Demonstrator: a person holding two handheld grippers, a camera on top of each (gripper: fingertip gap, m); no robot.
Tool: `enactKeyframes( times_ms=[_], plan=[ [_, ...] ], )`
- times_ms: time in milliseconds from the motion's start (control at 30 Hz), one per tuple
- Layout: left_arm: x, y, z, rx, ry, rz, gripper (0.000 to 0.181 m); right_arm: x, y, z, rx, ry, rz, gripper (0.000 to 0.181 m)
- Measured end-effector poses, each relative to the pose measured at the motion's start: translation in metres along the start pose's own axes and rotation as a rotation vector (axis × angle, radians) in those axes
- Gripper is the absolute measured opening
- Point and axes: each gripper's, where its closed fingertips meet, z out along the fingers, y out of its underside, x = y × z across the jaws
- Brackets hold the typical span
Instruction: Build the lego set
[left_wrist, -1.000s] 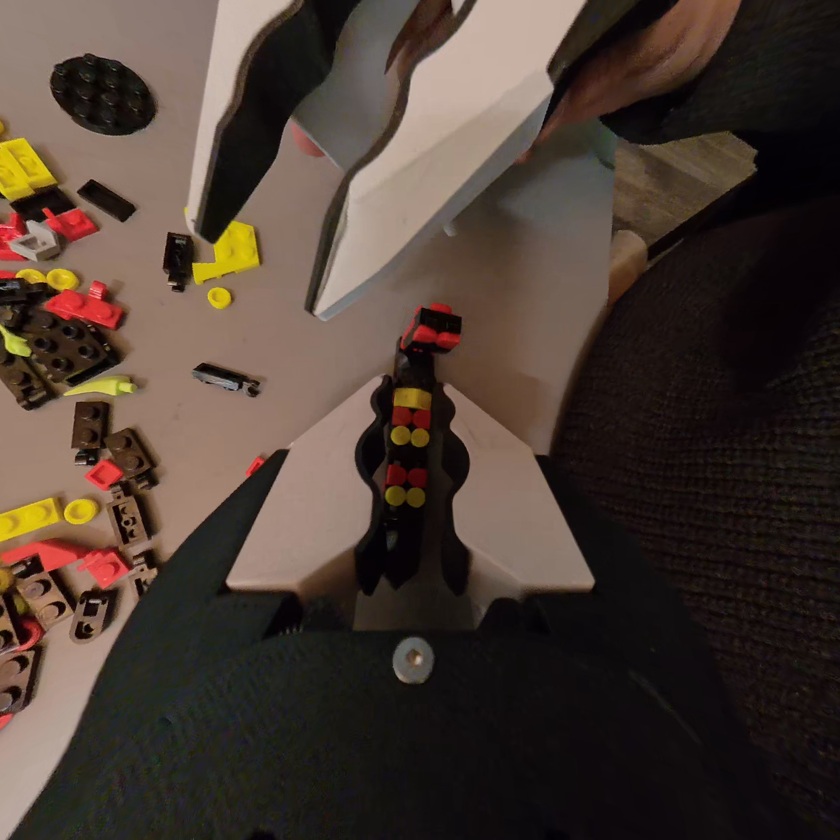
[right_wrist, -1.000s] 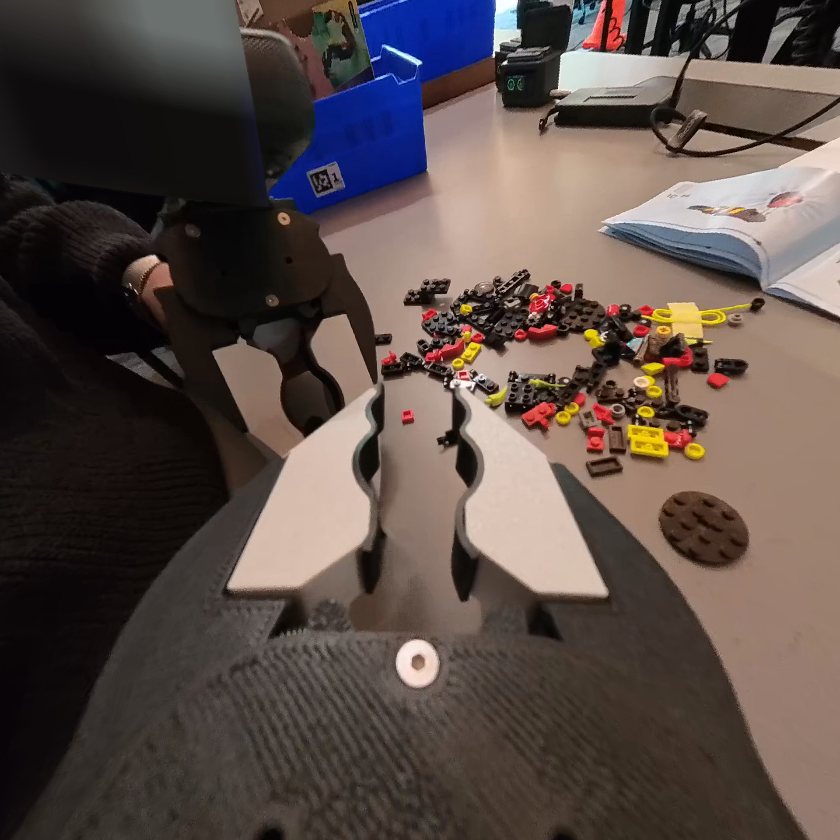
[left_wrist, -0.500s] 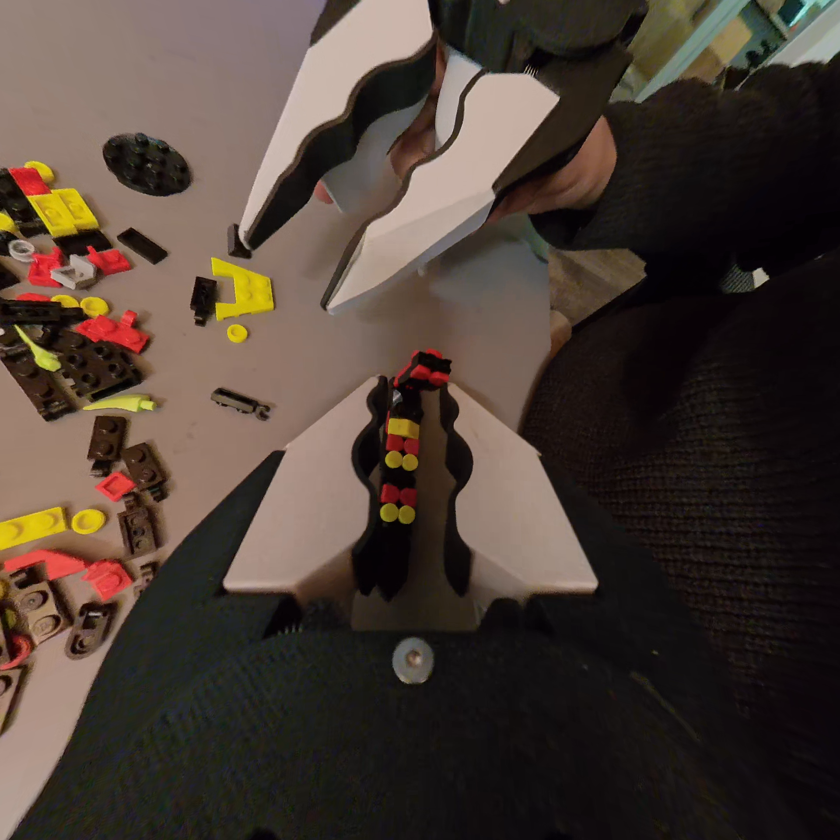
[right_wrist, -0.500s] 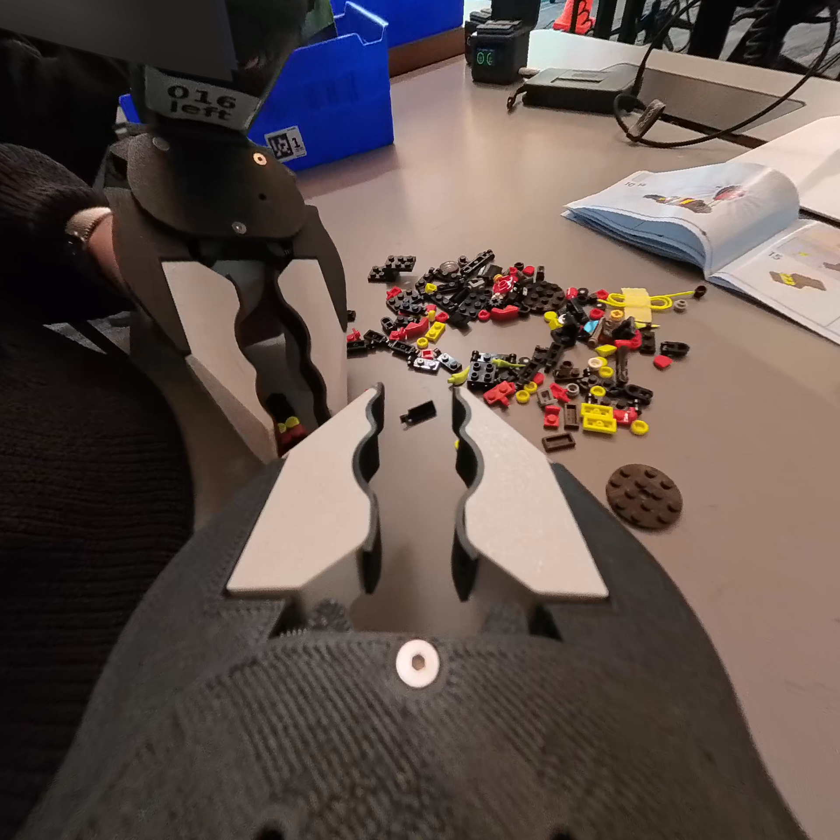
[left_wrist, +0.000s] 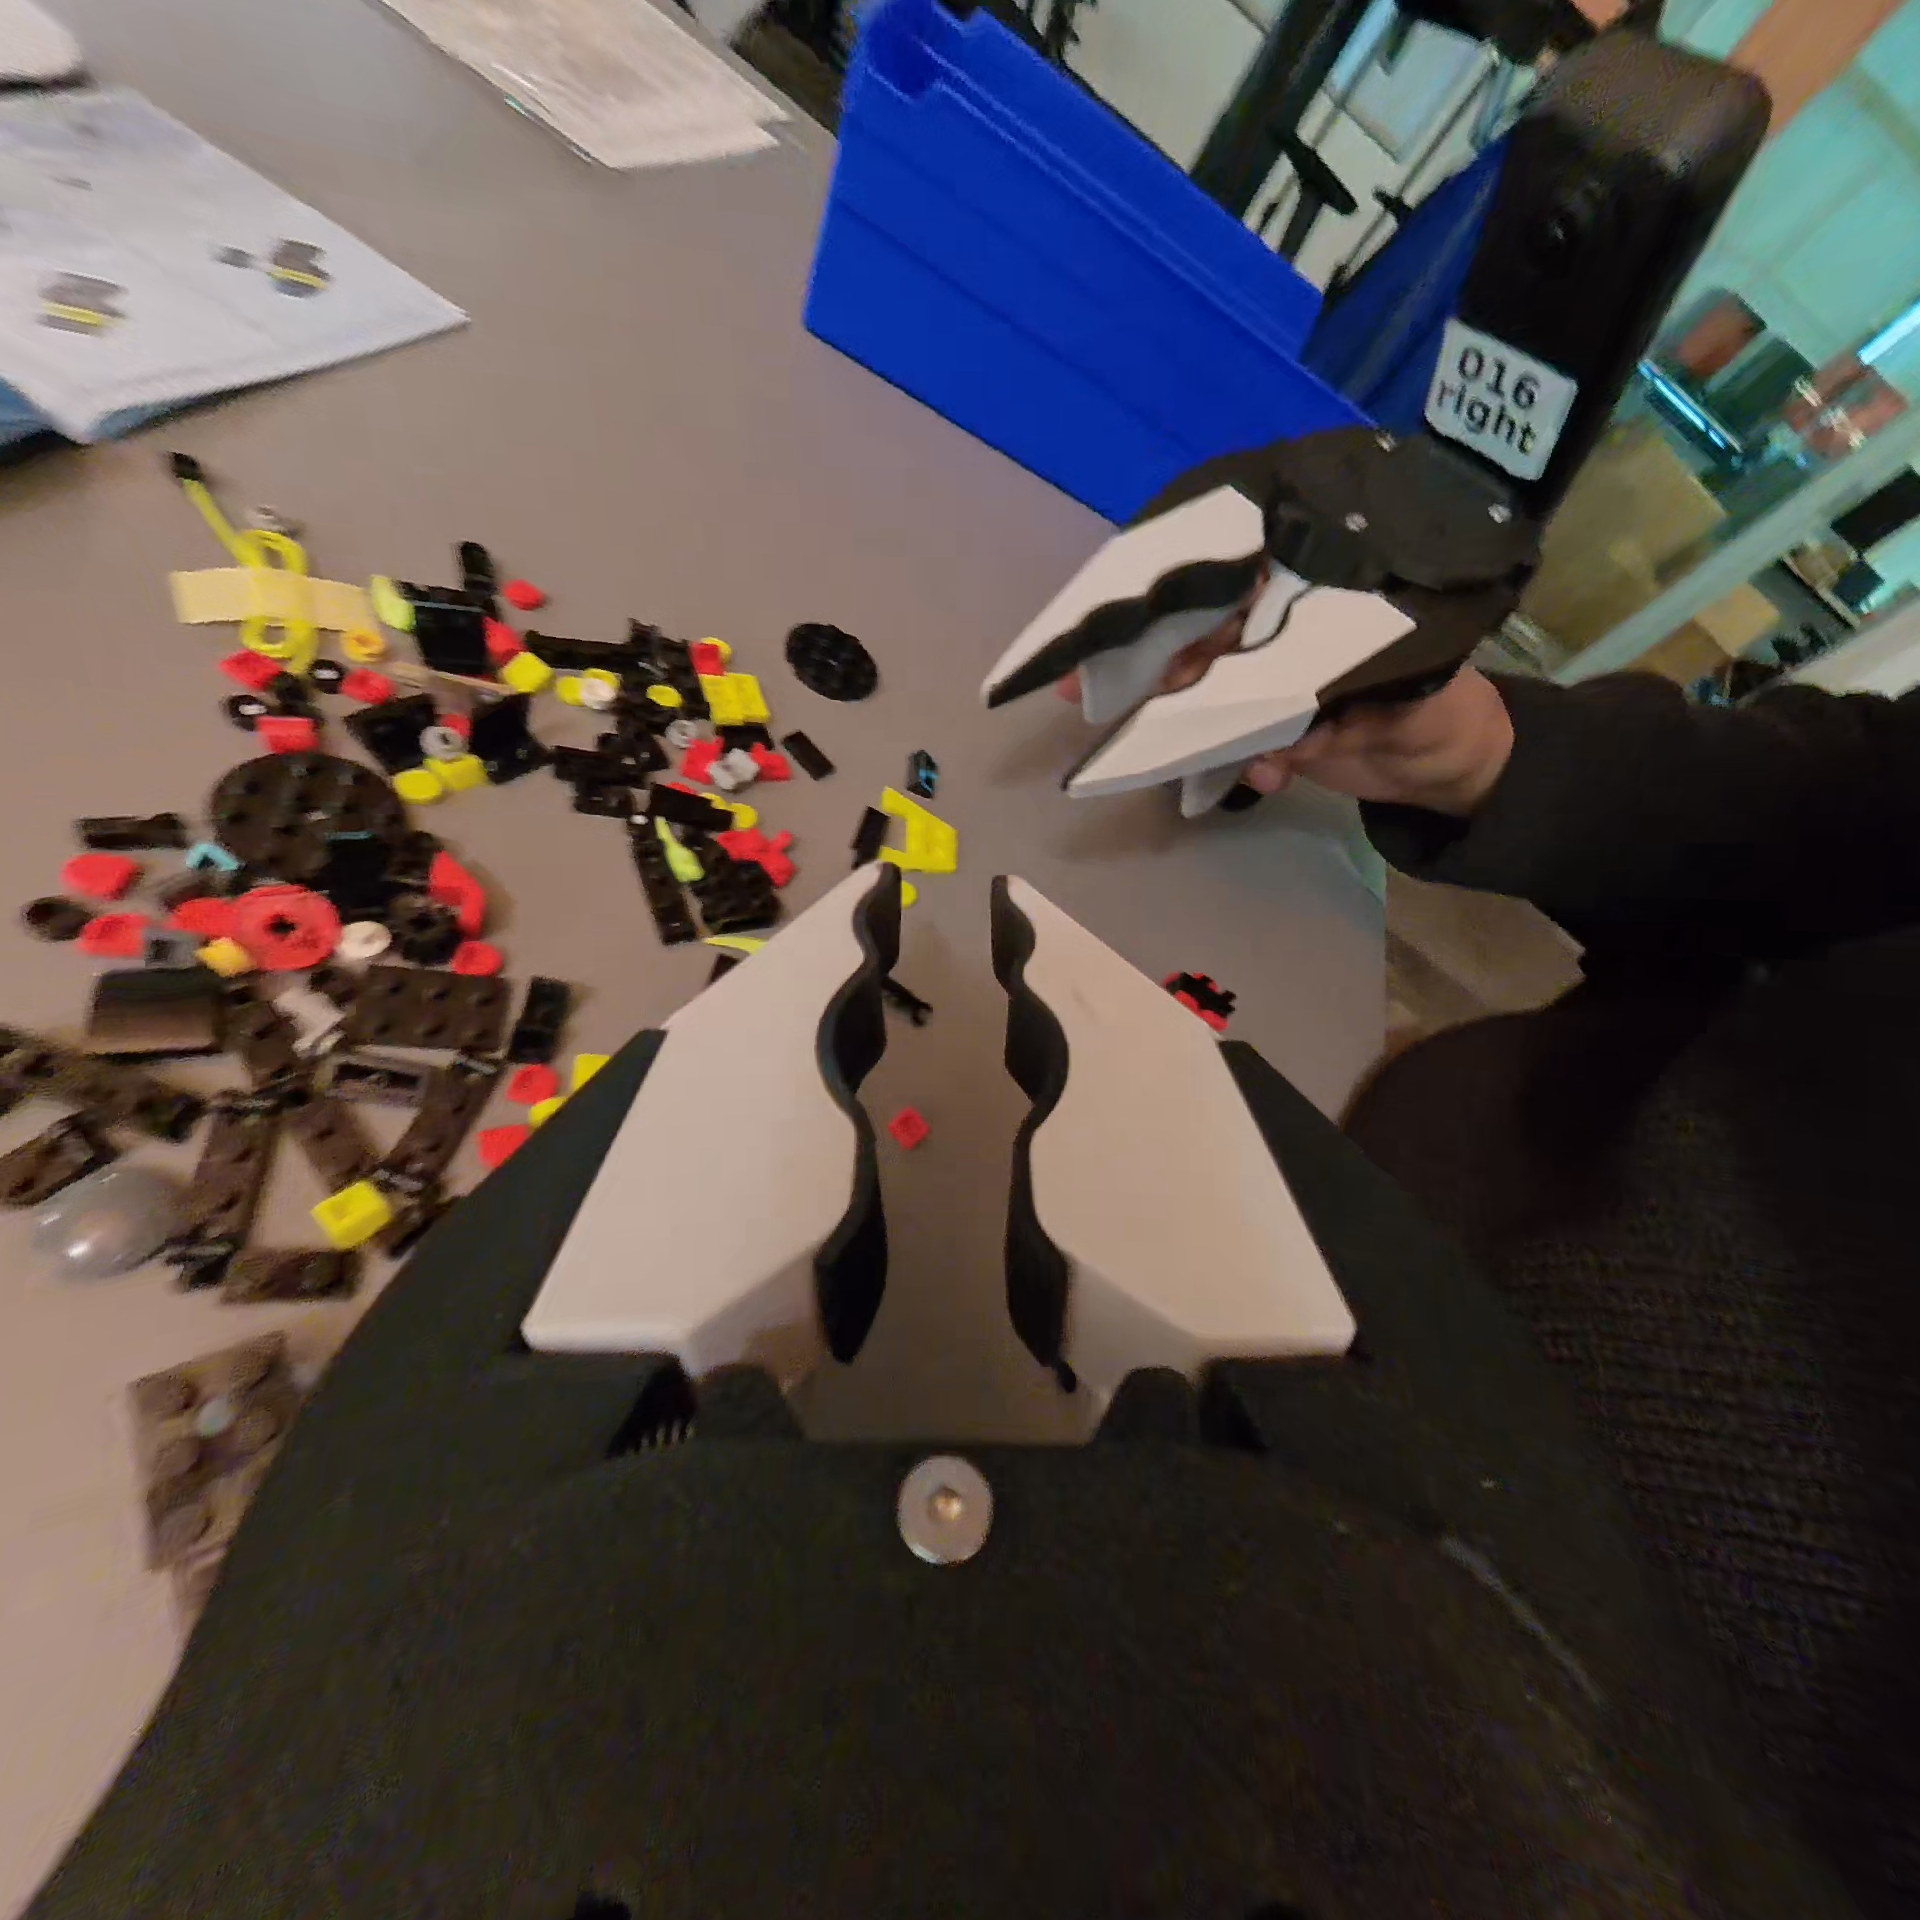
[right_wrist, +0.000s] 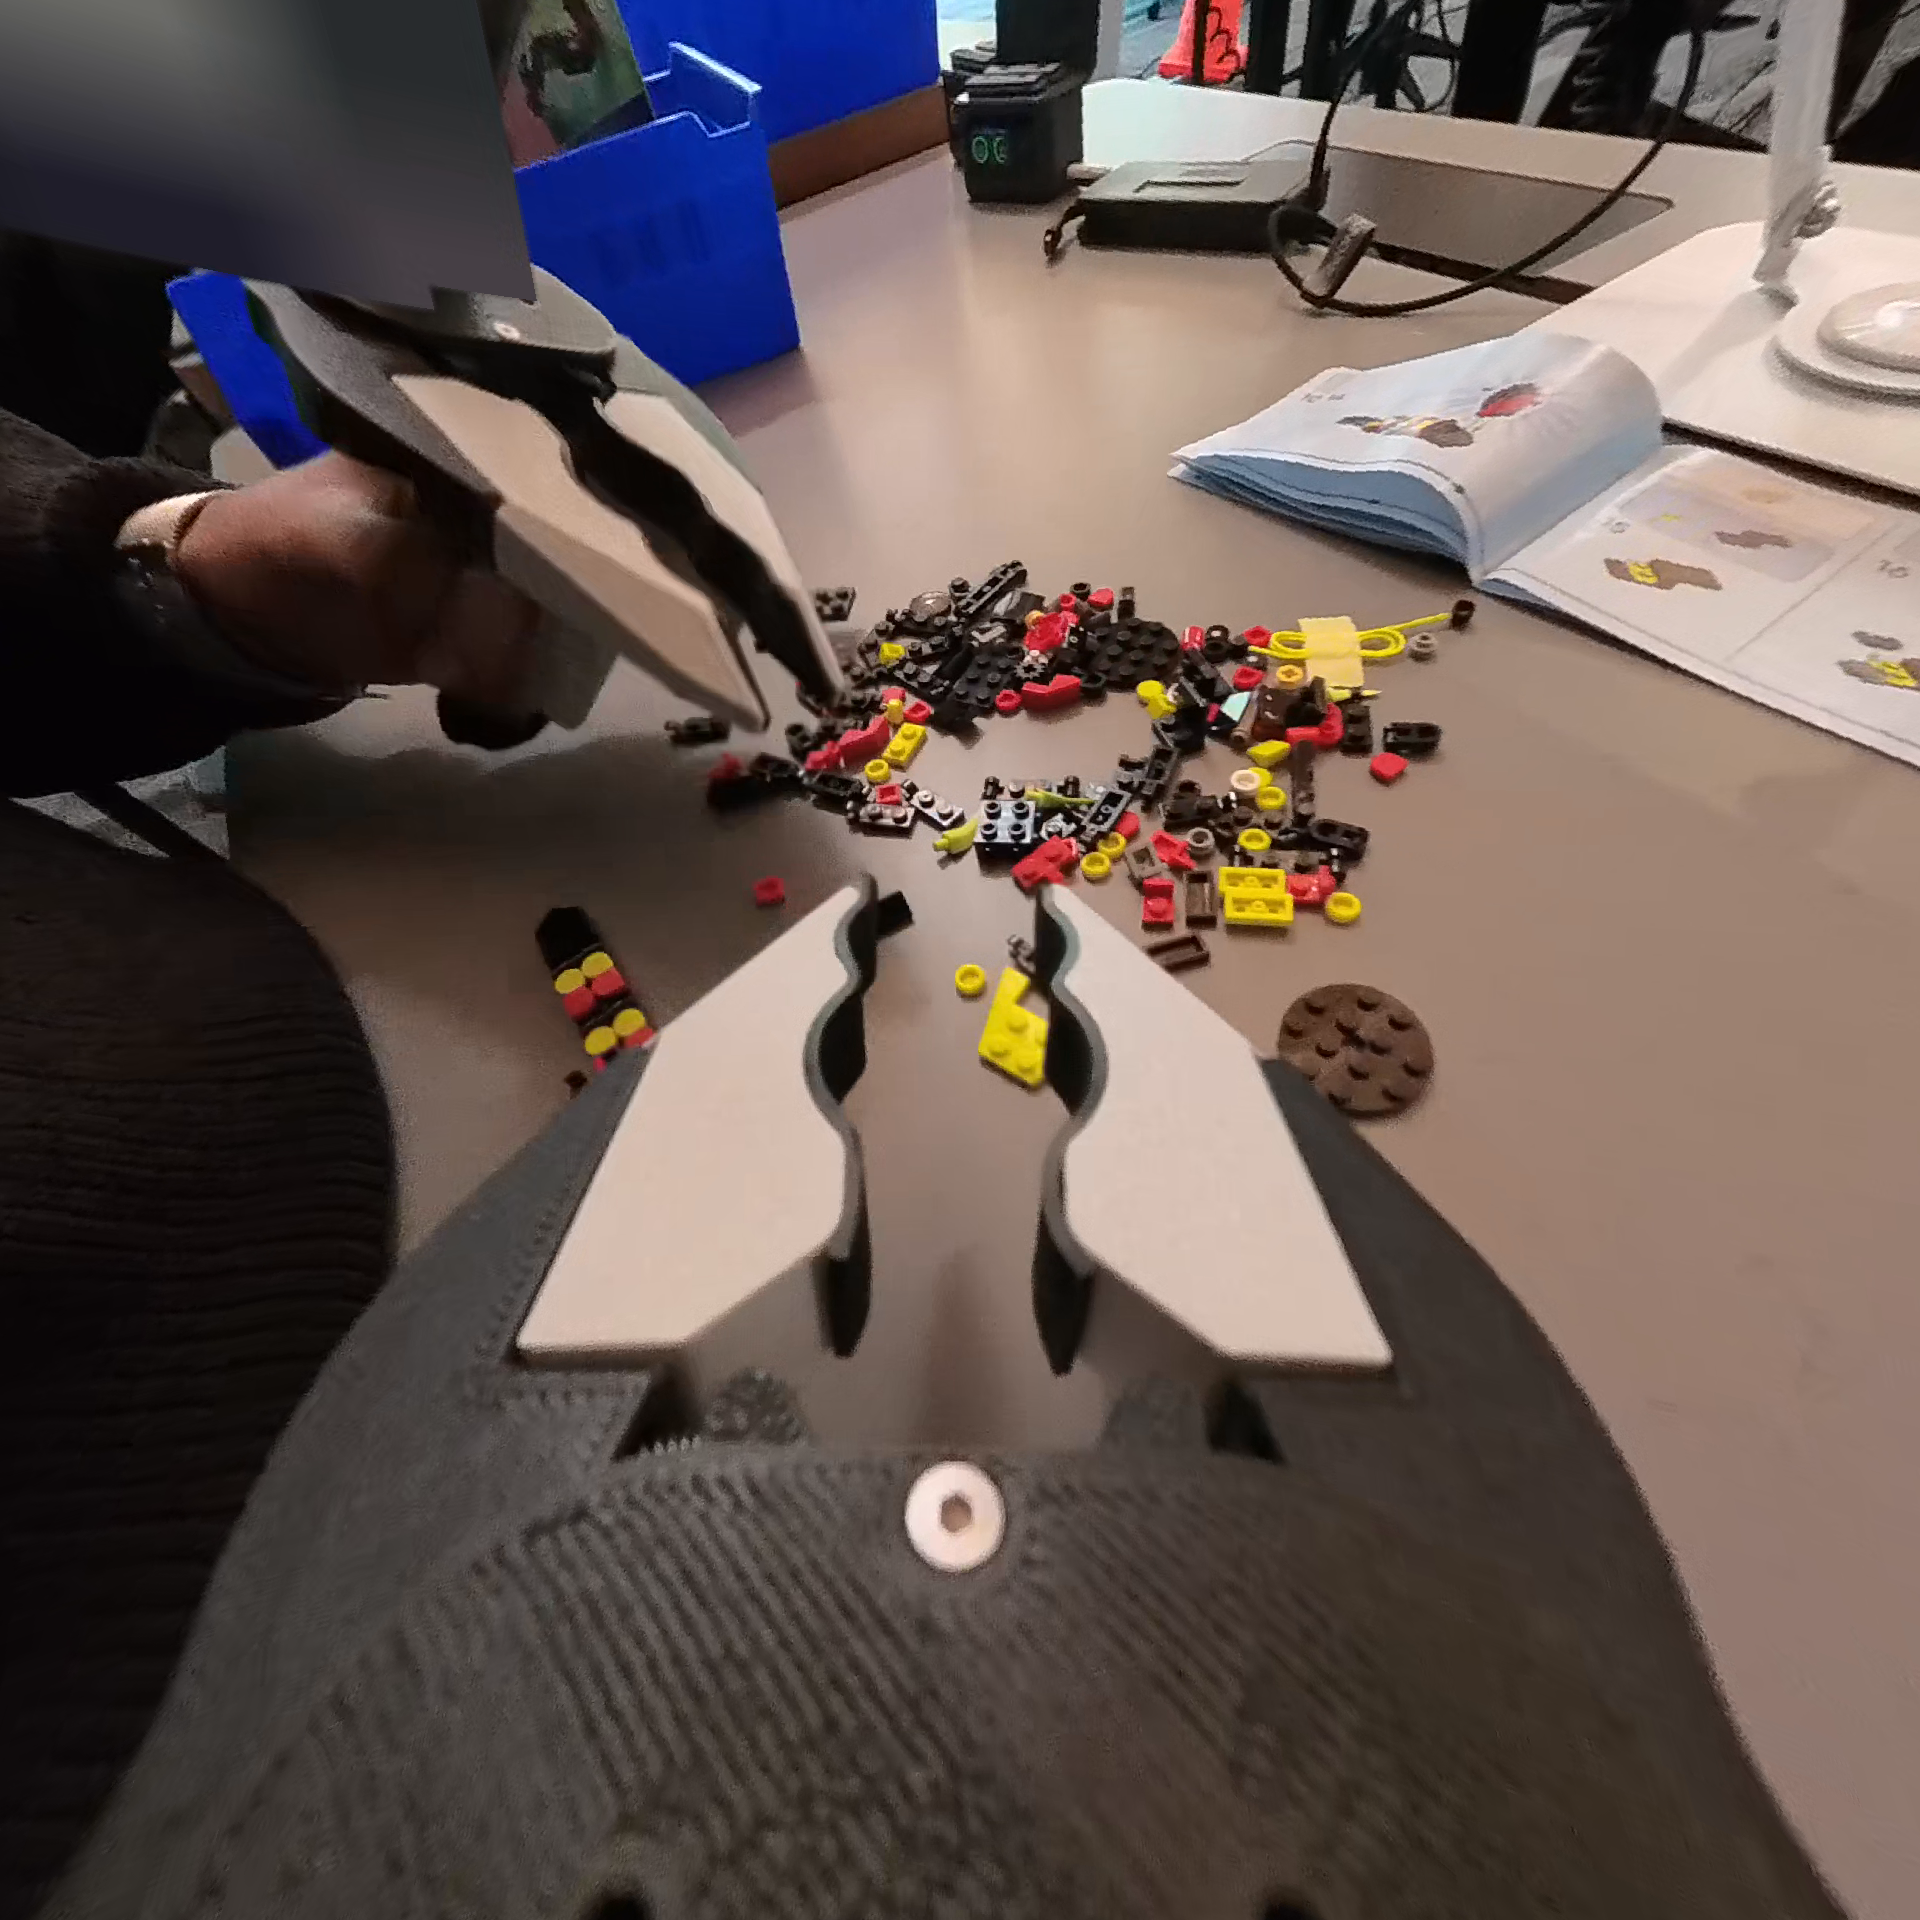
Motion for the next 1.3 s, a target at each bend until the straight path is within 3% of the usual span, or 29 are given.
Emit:
enactKeyframes(
  times_ms=[33, 533, 633, 733, 1300],
  plan=[
    [-0.005, -0.002, -0.004, 0.014, -0.022, -0.010, 0.015, 0.000, 0.001, -0.001, -0.001, 0.002, 0.009, 0.029],
    [-0.067, 0.011, -0.040, 0.048, -0.323, -0.160, 0.009, -0.009, 0.018, -0.001, -0.075, 0.015, -0.047, 0.028],
    [-0.070, 0.011, -0.041, 0.048, -0.334, -0.164, 0.007, -0.013, 0.019, -0.002, -0.082, -0.023, -0.031, 0.016],
    [-0.057, 0.013, -0.036, 0.028, -0.247, -0.147, 0.000, -0.021, 0.017, -0.003, -0.077, -0.086, 0.010, 0.000],
    [-0.021, 0.006, -0.023, 0.045, -0.111, -0.056, 0.000, -0.008, 0.021, -0.001, -0.103, 0.018, -0.052, 0.000]
  ],
)
